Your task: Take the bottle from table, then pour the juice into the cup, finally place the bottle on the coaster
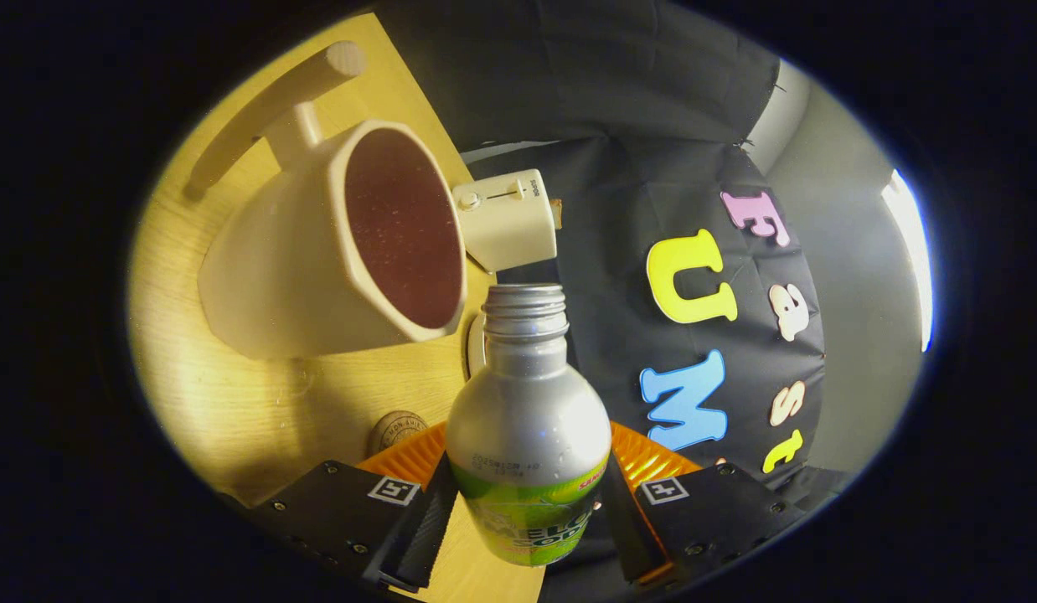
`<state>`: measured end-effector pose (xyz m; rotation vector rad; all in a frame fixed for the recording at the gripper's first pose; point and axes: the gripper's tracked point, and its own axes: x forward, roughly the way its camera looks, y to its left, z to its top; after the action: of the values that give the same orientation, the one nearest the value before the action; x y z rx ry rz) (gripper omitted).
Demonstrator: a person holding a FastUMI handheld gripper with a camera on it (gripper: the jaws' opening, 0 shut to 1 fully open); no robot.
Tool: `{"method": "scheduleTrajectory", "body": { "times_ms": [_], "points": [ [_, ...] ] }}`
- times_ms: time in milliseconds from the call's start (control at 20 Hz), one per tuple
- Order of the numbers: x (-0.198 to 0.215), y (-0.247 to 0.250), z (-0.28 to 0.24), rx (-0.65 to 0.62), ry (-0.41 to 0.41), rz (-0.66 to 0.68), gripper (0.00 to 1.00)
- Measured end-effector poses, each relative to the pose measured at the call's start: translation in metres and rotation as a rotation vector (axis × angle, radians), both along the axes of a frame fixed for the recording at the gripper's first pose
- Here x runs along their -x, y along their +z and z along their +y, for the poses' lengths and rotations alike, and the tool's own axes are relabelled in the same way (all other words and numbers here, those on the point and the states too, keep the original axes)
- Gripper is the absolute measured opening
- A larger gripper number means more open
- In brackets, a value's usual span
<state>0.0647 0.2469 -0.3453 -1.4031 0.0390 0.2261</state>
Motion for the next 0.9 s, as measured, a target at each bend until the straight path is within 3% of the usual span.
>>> {"method": "scheduleTrajectory", "body": {
  "times_ms": [900],
  "points": [
    [0.001, 0.04, 0.0, 0.258, 0.066, -0.163, 0.8]
  ]
}}
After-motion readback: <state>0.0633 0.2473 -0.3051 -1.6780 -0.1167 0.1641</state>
